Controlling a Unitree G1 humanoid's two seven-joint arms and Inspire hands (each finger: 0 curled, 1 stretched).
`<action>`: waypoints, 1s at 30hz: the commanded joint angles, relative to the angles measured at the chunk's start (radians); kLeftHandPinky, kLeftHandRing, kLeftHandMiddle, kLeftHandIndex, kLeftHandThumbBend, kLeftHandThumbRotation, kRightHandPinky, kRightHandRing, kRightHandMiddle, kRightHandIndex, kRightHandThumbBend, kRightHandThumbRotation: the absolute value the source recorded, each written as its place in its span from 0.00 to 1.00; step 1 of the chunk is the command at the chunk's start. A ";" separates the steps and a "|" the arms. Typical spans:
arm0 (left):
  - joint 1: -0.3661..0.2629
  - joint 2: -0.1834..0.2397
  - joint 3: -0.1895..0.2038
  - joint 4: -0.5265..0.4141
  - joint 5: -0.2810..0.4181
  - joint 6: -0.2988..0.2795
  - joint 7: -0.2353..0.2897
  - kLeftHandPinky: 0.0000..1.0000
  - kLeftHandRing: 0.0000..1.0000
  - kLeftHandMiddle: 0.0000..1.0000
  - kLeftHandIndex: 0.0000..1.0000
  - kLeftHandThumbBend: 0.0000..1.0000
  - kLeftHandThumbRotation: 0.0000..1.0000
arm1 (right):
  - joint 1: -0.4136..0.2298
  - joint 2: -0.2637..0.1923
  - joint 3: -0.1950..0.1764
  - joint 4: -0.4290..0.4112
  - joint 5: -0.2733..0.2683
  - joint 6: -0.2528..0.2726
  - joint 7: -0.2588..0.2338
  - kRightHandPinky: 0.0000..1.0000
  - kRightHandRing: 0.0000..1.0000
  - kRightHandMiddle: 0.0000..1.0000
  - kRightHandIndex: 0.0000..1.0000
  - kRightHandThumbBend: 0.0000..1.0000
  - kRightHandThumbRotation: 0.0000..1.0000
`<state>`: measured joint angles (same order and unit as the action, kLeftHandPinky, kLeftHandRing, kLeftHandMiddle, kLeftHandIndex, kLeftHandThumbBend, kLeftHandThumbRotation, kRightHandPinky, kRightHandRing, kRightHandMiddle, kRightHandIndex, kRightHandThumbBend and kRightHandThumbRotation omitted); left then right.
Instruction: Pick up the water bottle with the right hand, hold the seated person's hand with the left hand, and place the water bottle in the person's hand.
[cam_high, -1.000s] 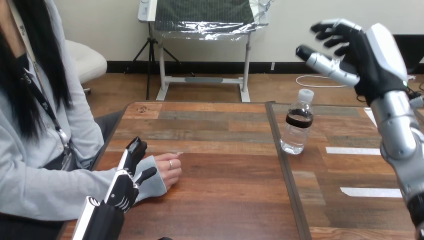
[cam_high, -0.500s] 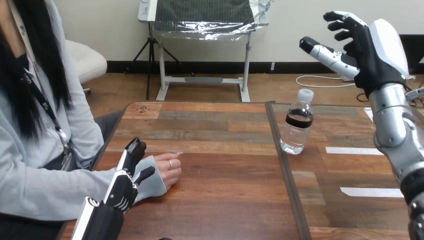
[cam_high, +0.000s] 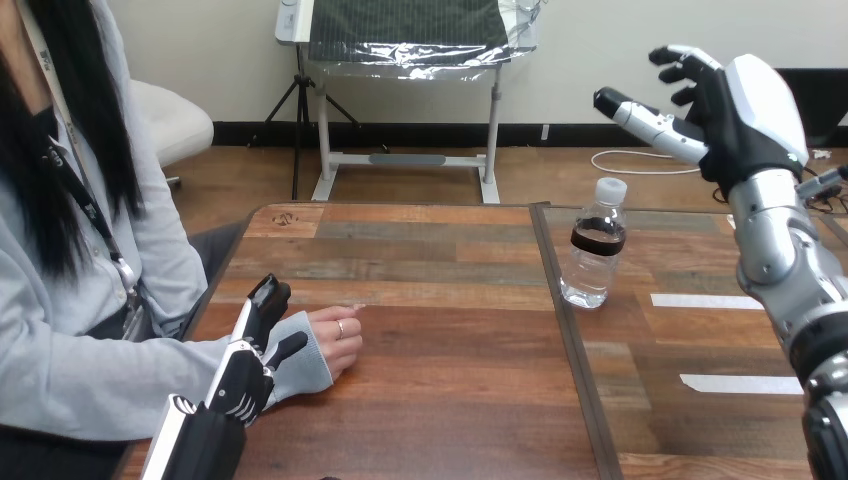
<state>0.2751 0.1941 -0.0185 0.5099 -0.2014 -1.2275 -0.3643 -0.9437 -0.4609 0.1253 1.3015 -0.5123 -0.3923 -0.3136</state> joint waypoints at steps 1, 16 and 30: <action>-0.039 0.012 0.009 -0.027 -0.004 -0.033 0.002 0.89 1.00 1.00 1.00 1.00 0.56 | -0.132 0.025 0.025 0.029 -0.007 0.046 0.020 0.68 0.77 0.82 0.84 0.93 0.90; -0.028 0.012 -0.010 -0.053 -0.017 -0.015 -0.003 0.88 1.00 1.00 1.00 1.00 0.55 | -0.150 0.057 0.064 0.057 -0.016 0.160 0.100 0.73 0.81 0.84 0.86 0.94 0.88; -0.008 0.005 -0.002 -0.078 0.009 -0.011 0.008 0.91 1.00 1.00 1.00 1.00 0.57 | -0.138 0.086 0.076 0.069 -0.018 0.230 0.158 0.71 0.79 0.84 0.86 0.94 0.86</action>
<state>0.2892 0.1937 -0.0235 0.4882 -0.1989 -1.2382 -0.3658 -1.0119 -0.3896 0.1935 1.3633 -0.5292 -0.1749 -0.1640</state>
